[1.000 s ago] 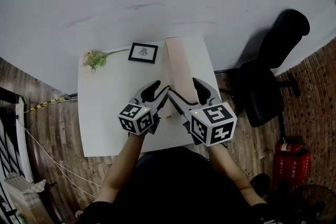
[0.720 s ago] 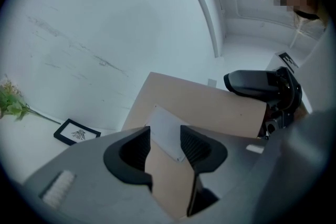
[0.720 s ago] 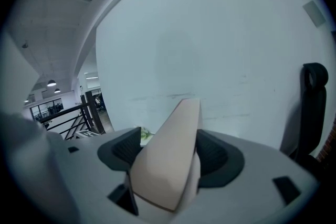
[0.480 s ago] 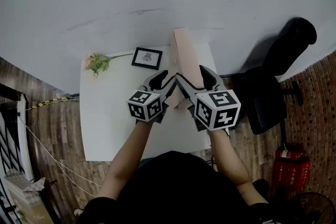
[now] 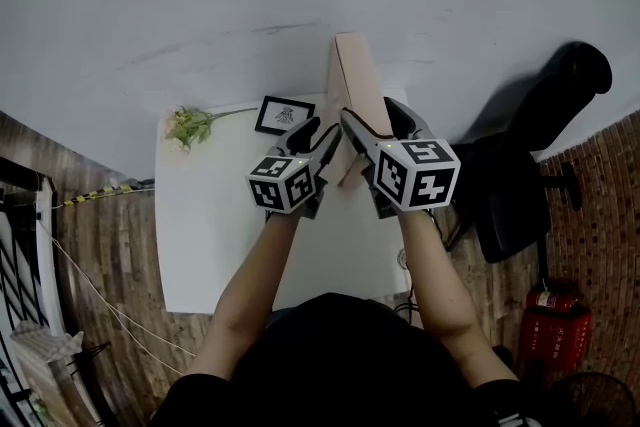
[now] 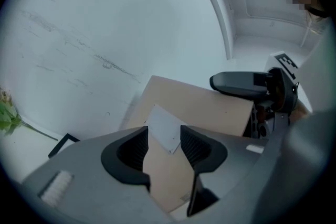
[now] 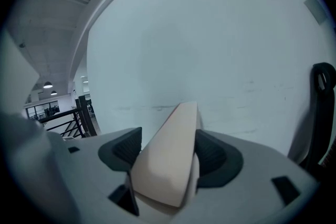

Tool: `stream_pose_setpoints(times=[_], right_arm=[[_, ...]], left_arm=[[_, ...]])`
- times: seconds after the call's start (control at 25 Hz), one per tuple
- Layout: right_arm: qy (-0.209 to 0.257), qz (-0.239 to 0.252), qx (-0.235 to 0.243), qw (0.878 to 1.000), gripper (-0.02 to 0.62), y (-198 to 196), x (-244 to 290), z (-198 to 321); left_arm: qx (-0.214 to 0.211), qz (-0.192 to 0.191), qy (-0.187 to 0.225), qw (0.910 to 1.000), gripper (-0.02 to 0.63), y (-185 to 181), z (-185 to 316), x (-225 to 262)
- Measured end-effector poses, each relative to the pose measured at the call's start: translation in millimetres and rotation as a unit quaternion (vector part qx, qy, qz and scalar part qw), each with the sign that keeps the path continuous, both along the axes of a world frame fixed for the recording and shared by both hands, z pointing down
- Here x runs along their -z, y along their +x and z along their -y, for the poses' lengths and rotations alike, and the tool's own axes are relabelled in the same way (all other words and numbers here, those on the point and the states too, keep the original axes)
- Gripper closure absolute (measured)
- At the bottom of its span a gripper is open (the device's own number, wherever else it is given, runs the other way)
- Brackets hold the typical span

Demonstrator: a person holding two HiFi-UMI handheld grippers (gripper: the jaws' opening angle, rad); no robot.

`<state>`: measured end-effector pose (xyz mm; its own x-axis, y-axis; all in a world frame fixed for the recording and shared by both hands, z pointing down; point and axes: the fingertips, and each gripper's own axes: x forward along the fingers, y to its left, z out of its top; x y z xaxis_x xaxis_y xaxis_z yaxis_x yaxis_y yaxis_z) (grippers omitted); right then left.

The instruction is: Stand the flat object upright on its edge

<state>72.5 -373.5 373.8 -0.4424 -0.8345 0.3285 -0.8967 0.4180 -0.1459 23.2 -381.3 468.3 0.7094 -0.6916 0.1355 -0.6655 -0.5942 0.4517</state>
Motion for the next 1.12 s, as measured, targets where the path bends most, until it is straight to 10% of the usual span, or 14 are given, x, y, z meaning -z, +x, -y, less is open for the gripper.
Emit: stream_pose_setpoints(times=[1.12], right_arm=[[0.070, -0.041, -0.027, 0.996, 0.267, -4.8, 23.2, 24.4]], left_arm=[[0.063, 0.015, 0.101, 0.9927, 0.438, -64.2, -63.2, 79.7]])
